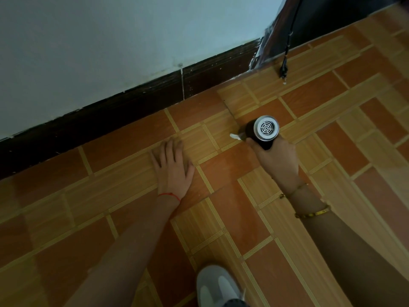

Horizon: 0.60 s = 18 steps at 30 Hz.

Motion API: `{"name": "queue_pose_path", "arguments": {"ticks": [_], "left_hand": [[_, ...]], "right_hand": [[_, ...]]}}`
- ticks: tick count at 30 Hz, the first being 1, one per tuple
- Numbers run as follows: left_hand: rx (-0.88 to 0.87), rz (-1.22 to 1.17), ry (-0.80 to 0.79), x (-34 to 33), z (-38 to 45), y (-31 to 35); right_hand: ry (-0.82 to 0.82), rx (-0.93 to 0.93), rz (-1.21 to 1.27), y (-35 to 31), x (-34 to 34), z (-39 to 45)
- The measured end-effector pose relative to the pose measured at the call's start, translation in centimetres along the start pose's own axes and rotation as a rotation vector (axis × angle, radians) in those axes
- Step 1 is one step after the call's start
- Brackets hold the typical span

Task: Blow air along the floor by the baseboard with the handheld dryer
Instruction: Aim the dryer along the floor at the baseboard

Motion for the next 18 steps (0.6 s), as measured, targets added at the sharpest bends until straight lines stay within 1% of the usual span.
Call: {"name": "queue_pose_path", "arguments": {"ticks": [5, 8, 11, 14, 18], "left_hand": [[-0.01, 0.004, 0.029, -0.3, 0.0, -0.2], [-0.015, 0.007, 0.036, -0.3, 0.0, -0.2], [-0.017, 0.002, 0.049, -0.3, 0.0, -0.2], [-0.02, 0.008, 0.063, -0.1, -0.1, -0.2], [-0.027, 0.012, 0.065, -0.2, -0.1, -0.1]], "right_hand": [[0.038, 0.028, 0.046, -0.4, 0.2, -0.4], [0.011, 0.027, 0.064, -0.5, -0.1, -0.4], [0.037, 0.047, 0.119, -0.6, 0.1, -0.7], [0.015, 0.115, 0.134, -1.2, -0.1, -1.0], [-0.047, 0.257, 0.037, -2.7, -0.8, -1.7]]}}
Point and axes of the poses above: each hand's wrist, its own z-axis towards the middle knuckle, its own x-axis out of the back of the hand, y = z × x, the point moved 9 cm from there along z, towards the middle knuckle, and after that the axes turned 5 degrees about -z, right-handed, at the moved point
